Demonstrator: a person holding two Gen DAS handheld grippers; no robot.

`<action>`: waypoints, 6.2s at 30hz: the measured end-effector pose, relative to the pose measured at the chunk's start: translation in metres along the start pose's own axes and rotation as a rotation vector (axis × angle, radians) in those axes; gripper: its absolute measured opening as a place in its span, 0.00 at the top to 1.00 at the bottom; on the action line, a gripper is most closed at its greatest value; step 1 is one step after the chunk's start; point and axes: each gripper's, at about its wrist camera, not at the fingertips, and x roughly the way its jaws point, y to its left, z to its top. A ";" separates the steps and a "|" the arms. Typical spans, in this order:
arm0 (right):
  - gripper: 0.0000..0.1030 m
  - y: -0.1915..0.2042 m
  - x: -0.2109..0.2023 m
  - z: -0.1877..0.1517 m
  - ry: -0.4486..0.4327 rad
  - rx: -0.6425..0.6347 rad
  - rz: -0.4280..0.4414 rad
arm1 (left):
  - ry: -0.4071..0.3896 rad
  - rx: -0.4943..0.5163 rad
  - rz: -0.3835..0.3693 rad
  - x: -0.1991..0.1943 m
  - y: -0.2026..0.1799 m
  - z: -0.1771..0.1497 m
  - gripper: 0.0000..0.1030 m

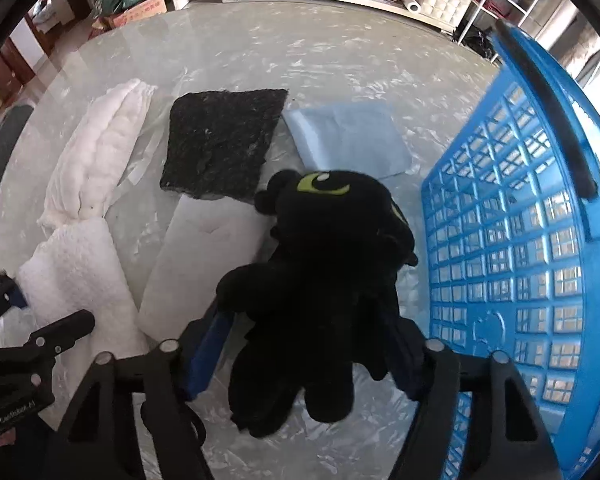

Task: Organize soft objects
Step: 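Carry the plush toy into the blue basket and open the right tool, then carry the waffle towel over the basket and open the left tool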

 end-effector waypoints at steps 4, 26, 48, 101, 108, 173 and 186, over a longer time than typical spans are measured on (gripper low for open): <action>0.41 0.000 0.003 -0.001 -0.009 -0.035 -0.036 | -0.011 0.016 -0.007 -0.006 -0.003 0.003 0.75; 0.62 0.014 -0.023 -0.006 -0.142 -0.097 -0.051 | -0.191 0.051 -0.084 -0.110 -0.003 -0.018 0.82; 0.62 0.022 -0.131 -0.037 -0.295 -0.164 -0.057 | -0.298 0.111 -0.123 -0.159 -0.051 -0.017 0.82; 0.61 -0.045 -0.059 -0.054 -0.024 -0.275 -0.156 | -0.192 0.243 -0.063 -0.121 -0.104 0.005 0.81; 0.54 -0.040 -0.060 -0.060 -0.010 -0.289 -0.161 | -0.185 0.241 -0.058 -0.120 -0.102 0.006 0.81; 0.00 -0.178 -0.141 -0.125 -0.323 0.121 0.091 | -0.039 0.565 -0.060 -0.065 -0.263 0.062 0.81; 0.00 -0.178 -0.134 -0.123 -0.291 0.123 0.096 | -0.005 0.627 -0.011 -0.034 -0.274 0.060 0.79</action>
